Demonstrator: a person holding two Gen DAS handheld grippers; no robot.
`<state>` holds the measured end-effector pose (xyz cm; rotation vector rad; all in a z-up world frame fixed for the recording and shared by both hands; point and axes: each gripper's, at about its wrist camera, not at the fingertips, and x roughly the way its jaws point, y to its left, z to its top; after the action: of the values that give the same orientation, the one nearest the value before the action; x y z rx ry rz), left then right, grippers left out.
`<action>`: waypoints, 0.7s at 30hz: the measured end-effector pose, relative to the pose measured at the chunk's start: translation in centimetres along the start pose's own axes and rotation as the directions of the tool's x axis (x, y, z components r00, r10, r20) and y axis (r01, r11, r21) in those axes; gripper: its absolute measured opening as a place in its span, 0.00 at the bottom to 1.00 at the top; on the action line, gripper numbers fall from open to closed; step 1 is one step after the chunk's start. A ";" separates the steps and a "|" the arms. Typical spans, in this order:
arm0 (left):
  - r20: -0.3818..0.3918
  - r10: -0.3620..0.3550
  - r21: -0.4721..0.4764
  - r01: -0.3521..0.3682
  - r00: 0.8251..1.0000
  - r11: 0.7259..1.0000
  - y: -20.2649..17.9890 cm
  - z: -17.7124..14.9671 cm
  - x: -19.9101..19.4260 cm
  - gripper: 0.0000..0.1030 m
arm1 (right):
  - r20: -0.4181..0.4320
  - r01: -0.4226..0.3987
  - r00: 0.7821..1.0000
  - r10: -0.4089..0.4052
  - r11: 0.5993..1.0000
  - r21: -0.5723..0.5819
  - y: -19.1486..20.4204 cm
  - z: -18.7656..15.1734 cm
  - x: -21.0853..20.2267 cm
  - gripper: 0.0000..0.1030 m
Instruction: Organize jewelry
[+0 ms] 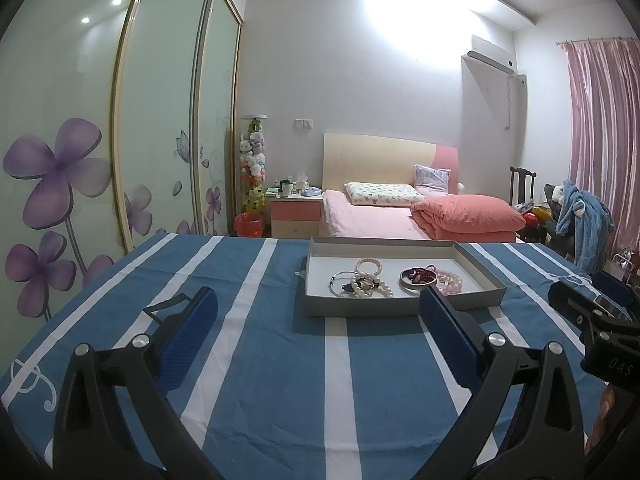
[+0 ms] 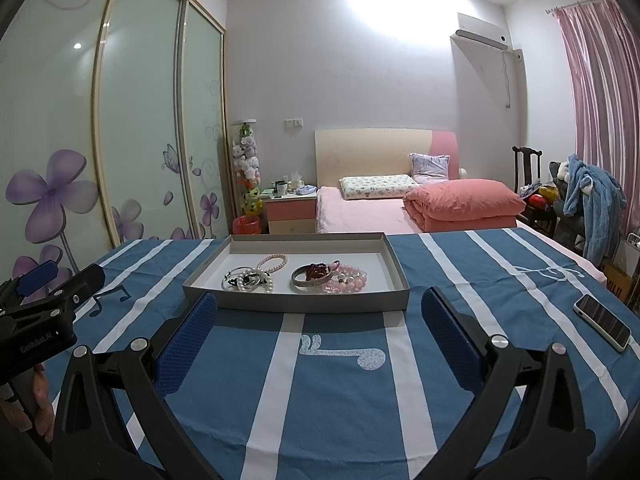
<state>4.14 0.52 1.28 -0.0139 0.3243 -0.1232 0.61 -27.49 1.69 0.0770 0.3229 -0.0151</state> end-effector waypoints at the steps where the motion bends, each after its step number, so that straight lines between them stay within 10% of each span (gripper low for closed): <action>1: 0.000 0.001 0.000 -0.001 1.000 1.000 0.0 0.0 0.0 0.96 | -0.001 0.001 1.000 -0.001 1.000 0.001 0.1 -0.1 0.0 0.98; 21: 0.000 -0.008 0.011 0.008 1.000 1.000 -0.6 -0.5 -0.1 0.96 | -0.003 0.000 1.000 0.000 1.000 0.001 0.2 -0.1 0.0 0.98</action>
<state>3.83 -0.08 0.80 -0.0041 0.3239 -0.1326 0.60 -27.32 1.61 0.0786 0.3261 -0.0149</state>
